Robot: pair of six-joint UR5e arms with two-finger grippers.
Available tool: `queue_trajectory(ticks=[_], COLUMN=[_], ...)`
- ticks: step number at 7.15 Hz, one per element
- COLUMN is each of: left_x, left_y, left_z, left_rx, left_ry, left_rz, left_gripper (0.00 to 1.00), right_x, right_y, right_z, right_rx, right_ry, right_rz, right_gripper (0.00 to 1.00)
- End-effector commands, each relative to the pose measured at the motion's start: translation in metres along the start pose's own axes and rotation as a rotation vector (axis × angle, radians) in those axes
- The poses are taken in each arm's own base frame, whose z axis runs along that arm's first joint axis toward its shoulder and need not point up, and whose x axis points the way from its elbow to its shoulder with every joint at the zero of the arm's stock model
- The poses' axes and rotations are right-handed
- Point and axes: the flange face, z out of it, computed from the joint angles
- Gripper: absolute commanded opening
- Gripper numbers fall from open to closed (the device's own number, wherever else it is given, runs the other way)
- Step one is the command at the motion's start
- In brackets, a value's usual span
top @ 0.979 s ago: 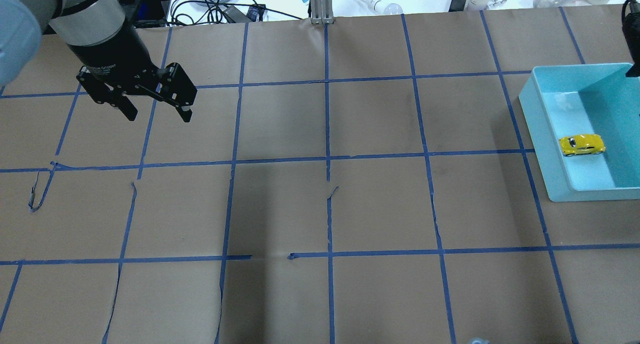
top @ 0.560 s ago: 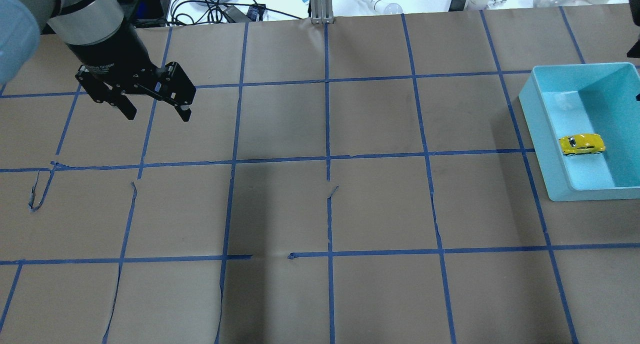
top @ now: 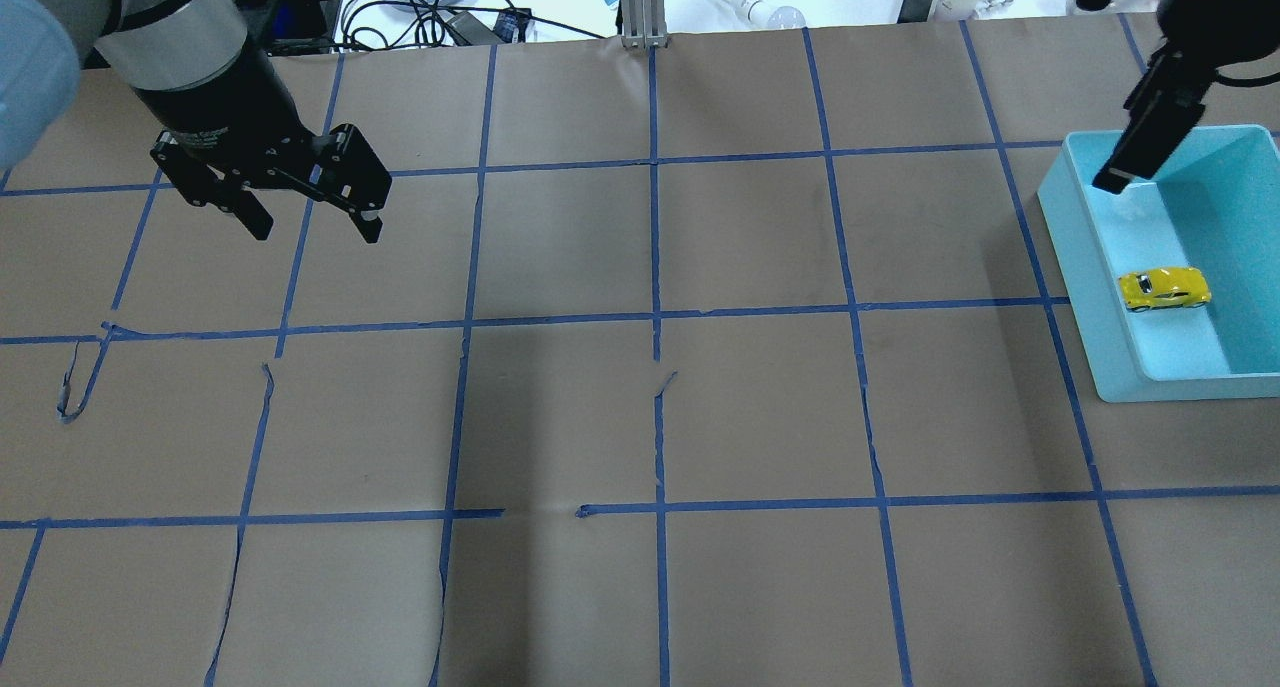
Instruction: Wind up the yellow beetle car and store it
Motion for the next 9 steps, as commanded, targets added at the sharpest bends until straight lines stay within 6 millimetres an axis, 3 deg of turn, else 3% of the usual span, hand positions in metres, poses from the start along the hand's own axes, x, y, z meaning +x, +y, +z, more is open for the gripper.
queue_trajectory(ticks=[1,2,3,5,7,8,9], left_x=[0.0,0.0,0.001,0.0,0.0,0.0,0.0], left_y=[-0.001,0.0,0.001,0.0,0.0,0.0,0.0], left_z=[0.001,0.001,0.001,0.001,0.001,0.001,0.001], left_rx=[-0.003,-0.001,-0.003,-0.003,-0.001,-0.001,-0.001], left_ry=[0.001,-0.001,-0.001,0.001,-0.001,-0.001,-0.001], left_rz=[-0.002,0.001,0.003,0.001,0.001,0.001,0.001], left_gripper=[1.0,1.0,1.0,1.0,1.0,1.0,1.0], right_x=[-0.055,-0.078,-0.085,-0.074,-0.065,-0.061,-0.063], right_y=[-0.064,-0.089,-0.107,-0.122,-0.12,-0.103,-0.098], right_z=[0.005,0.008,0.016,0.019,0.006,0.003,-0.001], right_rx=[0.031,0.056,0.056,0.119,0.164,0.074,0.06], right_ry=[-0.036,-0.07,-0.064,-0.035,0.057,0.163,0.175], right_rz=[0.224,0.362,0.522,0.757,0.79,0.81,0.833], right_gripper=[1.0,1.0,1.0,1.0,1.0,1.0,1.0])
